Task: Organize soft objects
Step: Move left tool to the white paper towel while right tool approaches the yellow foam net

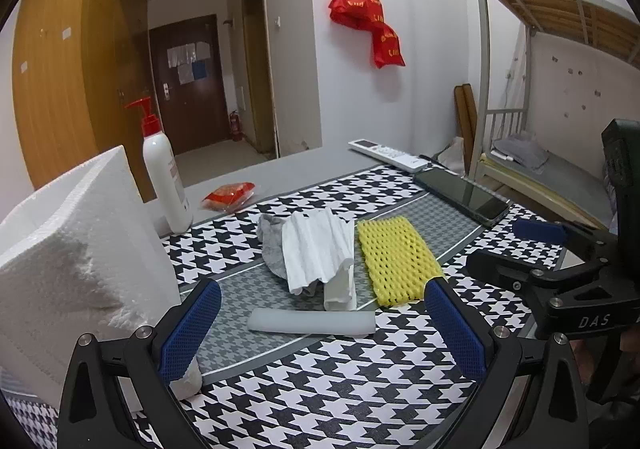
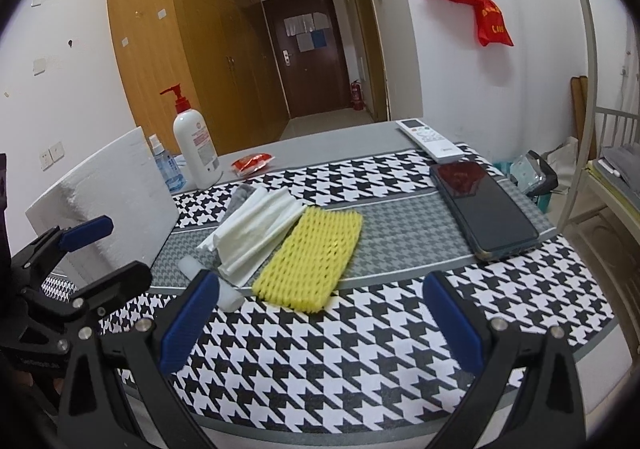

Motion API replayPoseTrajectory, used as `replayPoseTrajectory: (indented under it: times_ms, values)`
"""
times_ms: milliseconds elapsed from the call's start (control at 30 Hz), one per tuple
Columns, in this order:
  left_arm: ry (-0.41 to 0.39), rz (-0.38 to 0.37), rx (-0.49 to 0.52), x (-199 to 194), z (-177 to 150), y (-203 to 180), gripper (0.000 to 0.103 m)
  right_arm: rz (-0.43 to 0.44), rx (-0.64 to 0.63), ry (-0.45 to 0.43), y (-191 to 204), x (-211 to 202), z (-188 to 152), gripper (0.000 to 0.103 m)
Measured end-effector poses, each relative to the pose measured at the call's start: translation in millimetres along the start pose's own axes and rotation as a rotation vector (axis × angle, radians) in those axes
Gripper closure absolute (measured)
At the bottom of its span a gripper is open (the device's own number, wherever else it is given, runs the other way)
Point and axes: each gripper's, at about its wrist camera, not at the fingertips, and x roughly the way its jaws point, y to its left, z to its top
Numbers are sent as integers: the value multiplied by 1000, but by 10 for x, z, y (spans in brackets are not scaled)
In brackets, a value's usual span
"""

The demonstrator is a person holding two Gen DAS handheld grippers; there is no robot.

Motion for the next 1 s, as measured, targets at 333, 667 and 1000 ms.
replayPoseTrajectory:
  times_ms: [333,667,1000]
  values:
    - [26,-14,-7,122,63,26,1,-11,-8,10,-18,42,8,0]
    - [45,11,13,268,143,0,1,-10,-4,29,-61,133,8,0]
    - [117,8,24,475,176,10,15,-31,3,38,-122,172,19,0]
